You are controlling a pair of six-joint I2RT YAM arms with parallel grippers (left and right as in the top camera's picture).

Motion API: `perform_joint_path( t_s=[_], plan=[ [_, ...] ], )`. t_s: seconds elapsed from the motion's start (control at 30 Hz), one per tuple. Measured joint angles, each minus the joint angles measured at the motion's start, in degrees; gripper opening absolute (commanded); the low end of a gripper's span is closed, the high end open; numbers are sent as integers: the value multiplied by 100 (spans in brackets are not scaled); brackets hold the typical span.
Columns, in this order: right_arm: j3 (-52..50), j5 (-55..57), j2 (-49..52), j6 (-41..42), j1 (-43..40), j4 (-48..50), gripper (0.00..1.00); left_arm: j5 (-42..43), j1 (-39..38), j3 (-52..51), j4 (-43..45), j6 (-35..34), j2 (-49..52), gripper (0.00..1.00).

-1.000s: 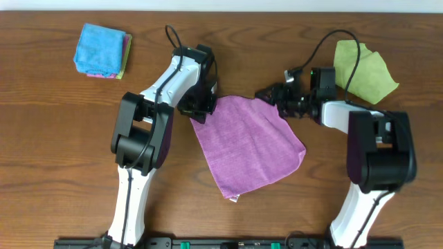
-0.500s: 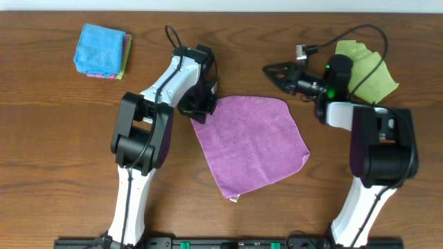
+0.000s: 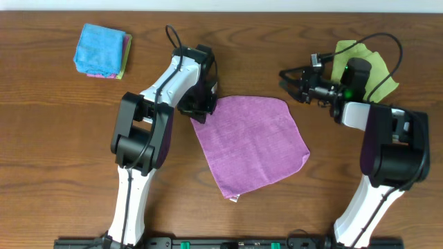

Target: Fold the cloth

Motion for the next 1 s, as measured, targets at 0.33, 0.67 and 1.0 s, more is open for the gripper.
perform_joint_path(
  t_s=[0.33,0.67,1.0],
  plan=[
    [33,1281,2,-767,46,-374,69,52,-4,-2,431,17,-804,6],
    [1727,1974,13,-1755,57,-2723,73,1217,-264,0,229,92,-1309,6],
    [3674,2914,17,-3980,22,-6085,73,1021,-1340,-431,444,96,-1311,6]
  ],
)
